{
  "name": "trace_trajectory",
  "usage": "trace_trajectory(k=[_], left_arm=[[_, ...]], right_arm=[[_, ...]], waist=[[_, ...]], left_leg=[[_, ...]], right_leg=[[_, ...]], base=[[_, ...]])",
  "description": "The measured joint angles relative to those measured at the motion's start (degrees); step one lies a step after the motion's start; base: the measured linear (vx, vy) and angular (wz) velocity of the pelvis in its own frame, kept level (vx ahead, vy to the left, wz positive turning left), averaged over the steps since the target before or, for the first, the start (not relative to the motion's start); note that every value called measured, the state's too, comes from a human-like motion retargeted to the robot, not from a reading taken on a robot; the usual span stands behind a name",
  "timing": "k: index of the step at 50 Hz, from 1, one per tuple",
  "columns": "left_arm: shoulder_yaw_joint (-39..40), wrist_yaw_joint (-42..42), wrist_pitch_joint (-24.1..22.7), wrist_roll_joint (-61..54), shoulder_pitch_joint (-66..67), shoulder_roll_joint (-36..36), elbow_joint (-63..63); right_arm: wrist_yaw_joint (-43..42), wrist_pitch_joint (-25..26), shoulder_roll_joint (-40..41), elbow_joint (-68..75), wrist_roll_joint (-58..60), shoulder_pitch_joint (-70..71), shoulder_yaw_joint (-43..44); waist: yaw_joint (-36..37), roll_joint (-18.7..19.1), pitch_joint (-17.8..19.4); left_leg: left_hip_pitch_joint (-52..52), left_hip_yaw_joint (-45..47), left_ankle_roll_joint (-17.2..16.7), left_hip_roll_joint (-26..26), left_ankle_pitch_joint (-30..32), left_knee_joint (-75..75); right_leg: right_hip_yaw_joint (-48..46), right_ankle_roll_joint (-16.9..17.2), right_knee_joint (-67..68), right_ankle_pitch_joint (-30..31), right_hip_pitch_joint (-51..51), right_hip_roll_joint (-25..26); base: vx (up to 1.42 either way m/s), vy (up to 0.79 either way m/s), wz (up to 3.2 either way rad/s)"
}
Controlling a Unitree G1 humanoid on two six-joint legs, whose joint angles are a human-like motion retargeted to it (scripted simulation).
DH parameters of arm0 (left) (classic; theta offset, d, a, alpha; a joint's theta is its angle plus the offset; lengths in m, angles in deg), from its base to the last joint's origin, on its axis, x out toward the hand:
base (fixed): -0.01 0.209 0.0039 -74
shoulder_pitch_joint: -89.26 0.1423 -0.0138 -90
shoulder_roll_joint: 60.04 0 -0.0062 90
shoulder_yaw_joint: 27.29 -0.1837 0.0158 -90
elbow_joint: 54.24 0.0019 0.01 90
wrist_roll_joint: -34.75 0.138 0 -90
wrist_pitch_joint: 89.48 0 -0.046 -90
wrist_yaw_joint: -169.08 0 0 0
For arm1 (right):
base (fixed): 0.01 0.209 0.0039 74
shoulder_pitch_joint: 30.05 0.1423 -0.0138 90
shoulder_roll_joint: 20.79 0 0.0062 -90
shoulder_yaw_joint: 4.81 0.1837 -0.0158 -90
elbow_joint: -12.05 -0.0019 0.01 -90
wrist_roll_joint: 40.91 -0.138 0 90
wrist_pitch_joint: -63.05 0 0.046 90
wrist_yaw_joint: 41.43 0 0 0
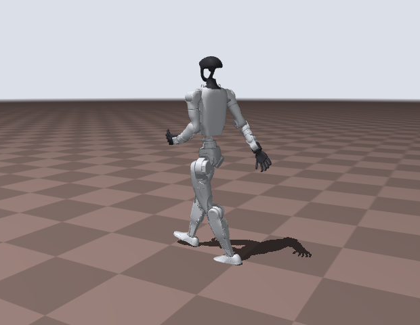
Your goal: Walk run
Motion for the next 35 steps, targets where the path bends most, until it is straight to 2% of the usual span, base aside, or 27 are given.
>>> trace_trajectory(k=[2,4,5,8,10,12,13,15,18,20,28,32,35], left_arm=[[-0.19,-0.26,0.05,-0.09,0.78,-0.25,0.67],[-0.21,-0.63,0.07,0.01,1.69,-0.71,1.32],[-0.15,-0.79,0.08,0.1,2.14,-0.99,1.62],[-0.98,-0.73,0.05,-0.05,3.13,-2.14,2.15],[-1.48,-0.66,0.08,-0.63,3.14,-2.6,1.97],[-0.97,-1.78,0.06,-0.62,2.49,-2.59,1.9],[-0.67,-2.42,0.09,-0.39,2.39,-2.55,1.89],[0.05,-2.85,0.32,-0.07,1.8,-2.5,1.99],[0.67,-1.49,0.12,0.27,1.58,-2.28,1.6],[0.97,-1.27,-0.01,0.74,1.92,-2.17,1.25],[1.36,-2.16,-0.06,1.22,2.33,-1.27,0.93],[1.78,-1.85,-0.16,1.48,2.41,-1.25,0.89],[2.07,-1.91,-0.11,1.7,3.26,-1.7,0.8]], right_arm=[[-0.27,0.48,0.4,0.0,-2.44,2.0,0.02],[-0.68,-0.09,0.84,0.0,-4.72,5.14,-0.22],[-0.94,-0.64,1.05,0.0,-5.68,7.07,-0.41],[-2.04,-2.36,1.82,0.0,-8.04,15.23,-1.09],[-3.4,-3.35,2.3,-0.68,-8.65,21.51,-1.57],[-5.01,-3.37,3.71,-2.8,-8.43,27.69,-1.49],[-5.6,-3.3,4.57,-3.99,-8.27,30.57,-1.4],[-5.71,-3.03,5.92,-6.38,-7.69,36.87,-0.81],[-5.21,-3.22,7.75,-9.86,-7.65,45.86,-0.17],[-5.52,-3.68,9.07,-12.2,-8.55,51.16,-0.41],[-8.49,-4.91,10.75,-21.62,-7.09,66.5,-1.97],[-12.22,-6.22,10.52,-23.08,-5.73,69.63,-3.09],[-12.67,-6.75,10.75,-22.6,-5.28,68.79,-3.37]], waist=[[-2.04,0.72,-0.84],[-3.22,1.45,-1.8],[-2.88,1.69,-2.36],[-3.61,1.92,-3.33],[-3.9,0.43,-4.22],[-3.82,-0.77,-4.46],[-3.89,-1.64,-4.84],[-3.66,-2.78,-4.75],[-1.27,-4.0,-4.49],[0.27,-4.44,-4.3],[4.46,-3.36,-2.09],[5.79,-4.08,-1.83],[7.29,-4.3,-2.14]], left_leg=[[0.52,-2.11,-3.0,0.77,3.39,1.76],[0.55,-3.29,-6.95,1.73,9.41,4.01],[0.41,-3.05,-9.26,2.11,13.31,5.26],[-2.1,-3.43,-18.5,2.32,28.32,13.53],[-5.64,1.09,-22.52,1.03,35.98,21.58],[-10.73,5.43,-22.21,1.89,38.53,32.24],[-12.74,4.71,-21.27,1.8,38.28,34.4],[-17.55,6.5,-16.05,2.66,33.06,39.26],[-24.41,15.54,-6.94,7.94,21.25,41.54],[-28.6,16.42,-3.22,7.66,15.99,38.72],[-34.9,18.37,-0.71,6.55,10.69,6.84],[-35.1,19.74,-1.66,4.29,4.95,-3.88],[-32.39,22.18,-3.53,4.56,3.83,-3.89]], right_leg=[[-2.15,-0.99,1.45,3.2,0.26,-0.04],[2.12,-1.84,2.14,4.68,1.47,1.37],[1.76,-1.72,2.63,4.66,2.19,1.49],[1.44,-4.31,4.82,2.92,4.03,0.88],[0.62,-5.3,5.42,1.41,5.8,-1.9],[1.19,-6.47,5.78,-0.42,8.02,-1.7],[0.93,-7.06,5.43,-1.01,9.3,-1.79],[0.69,-7.66,4.95,-1.8,11.56,-1.69],[0.82,-8.86,4.16,-2.62,14.63,-0.4],[1.0,-9.24,3.67,-3.21,16.59,0.47],[0.78,-12.39,2.33,-6.86,24.42,7.25],[-0.14,-12.55,2.79,-7.99,27.89,7.9],[0.09,-11.5,3.99,-6.97,30.65,8.55]], base=[[0.77,-0.41,1.05],[0.7,-0.36,0.67],[0.75,-0.38,0.23],[0.76,-0.32,0.4],[0.66,-0.18,0.36],[0.65,-0.36,0.25],[0.54,-0.47,0.24],[0.46,-0.37,0.04],[0.6,-0.33,-0.54],[0.47,-0.24,-0.53],[0.57,-0.24,-0.22],[0.76,-0.18,-0.2],[0.76,-0.12,-0.37]])
